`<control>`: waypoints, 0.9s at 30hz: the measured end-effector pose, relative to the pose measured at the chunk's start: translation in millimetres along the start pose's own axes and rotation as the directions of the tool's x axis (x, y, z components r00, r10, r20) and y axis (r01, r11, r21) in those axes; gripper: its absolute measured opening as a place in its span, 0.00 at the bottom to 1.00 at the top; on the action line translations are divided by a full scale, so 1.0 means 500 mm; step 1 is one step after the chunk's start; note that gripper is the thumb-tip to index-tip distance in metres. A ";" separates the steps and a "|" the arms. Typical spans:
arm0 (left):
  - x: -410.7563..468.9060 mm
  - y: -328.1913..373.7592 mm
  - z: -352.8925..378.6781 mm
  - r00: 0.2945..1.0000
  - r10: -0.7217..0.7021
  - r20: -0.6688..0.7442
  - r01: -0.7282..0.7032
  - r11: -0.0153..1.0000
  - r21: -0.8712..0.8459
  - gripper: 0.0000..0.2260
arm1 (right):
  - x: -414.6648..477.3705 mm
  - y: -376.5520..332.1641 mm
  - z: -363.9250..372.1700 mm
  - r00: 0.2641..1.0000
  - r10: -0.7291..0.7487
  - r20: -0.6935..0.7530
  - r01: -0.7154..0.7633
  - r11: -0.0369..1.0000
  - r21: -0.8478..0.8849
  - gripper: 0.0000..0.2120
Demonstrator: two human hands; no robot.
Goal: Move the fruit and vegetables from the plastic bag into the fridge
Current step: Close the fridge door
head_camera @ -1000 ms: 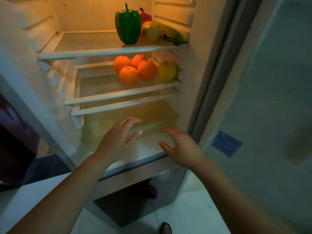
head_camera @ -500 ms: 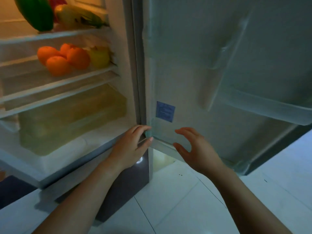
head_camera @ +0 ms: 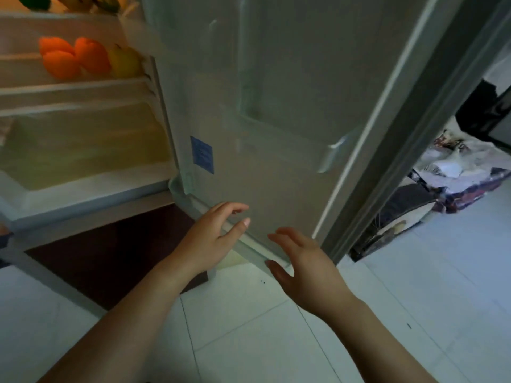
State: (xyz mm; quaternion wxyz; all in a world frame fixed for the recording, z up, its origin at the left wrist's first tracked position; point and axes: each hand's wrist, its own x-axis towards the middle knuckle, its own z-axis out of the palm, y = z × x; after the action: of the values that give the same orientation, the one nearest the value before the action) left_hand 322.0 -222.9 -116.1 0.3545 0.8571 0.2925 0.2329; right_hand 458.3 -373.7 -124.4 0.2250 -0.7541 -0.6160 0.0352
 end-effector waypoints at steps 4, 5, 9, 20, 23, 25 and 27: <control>-0.038 0.088 0.089 0.999 -0.028 -0.031 0.028 1.000 -0.015 0.14 | -0.071 0.087 -0.061 0.999 -0.053 0.007 0.053 0.998 0.015 0.21; -0.043 0.108 0.102 0.999 -0.039 -0.038 0.039 0.999 -0.008 0.14 | -0.083 0.104 -0.079 0.999 -0.051 0.009 0.050 0.998 0.030 0.21; -0.048 0.185 0.134 0.996 -0.042 -0.081 0.045 0.998 0.037 0.14 | -0.111 0.175 -0.152 0.999 -0.055 0.003 0.054 0.997 0.059 0.21; -0.039 0.288 0.175 0.996 -0.042 -0.082 0.052 0.991 0.123 0.16 | -0.049 0.295 -0.276 0.990 0.057 -0.132 -0.046 0.996 0.080 0.32; -0.044 0.308 0.182 0.991 -0.087 -0.104 0.090 0.996 0.026 0.15 | -0.022 0.298 -0.281 0.996 0.022 -0.091 -0.010 0.991 0.132 0.38; -0.048 0.320 0.178 0.989 -0.100 -0.113 0.100 0.995 -0.003 0.15 | -0.009 0.293 -0.273 0.997 0.008 -0.079 0.005 0.988 0.157 0.41; -0.052 0.325 0.166 0.985 -0.099 -0.140 0.101 0.995 0.002 0.15 | -0.008 0.283 -0.265 0.995 0.030 -0.096 -0.012 0.983 0.183 0.43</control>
State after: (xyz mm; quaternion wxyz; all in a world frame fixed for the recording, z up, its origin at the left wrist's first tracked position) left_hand 408.5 -373.1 -53.7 0.3405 0.8245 0.3603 0.2729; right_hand 630.2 -436.5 -60.4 0.3228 -0.7374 -0.5906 0.0568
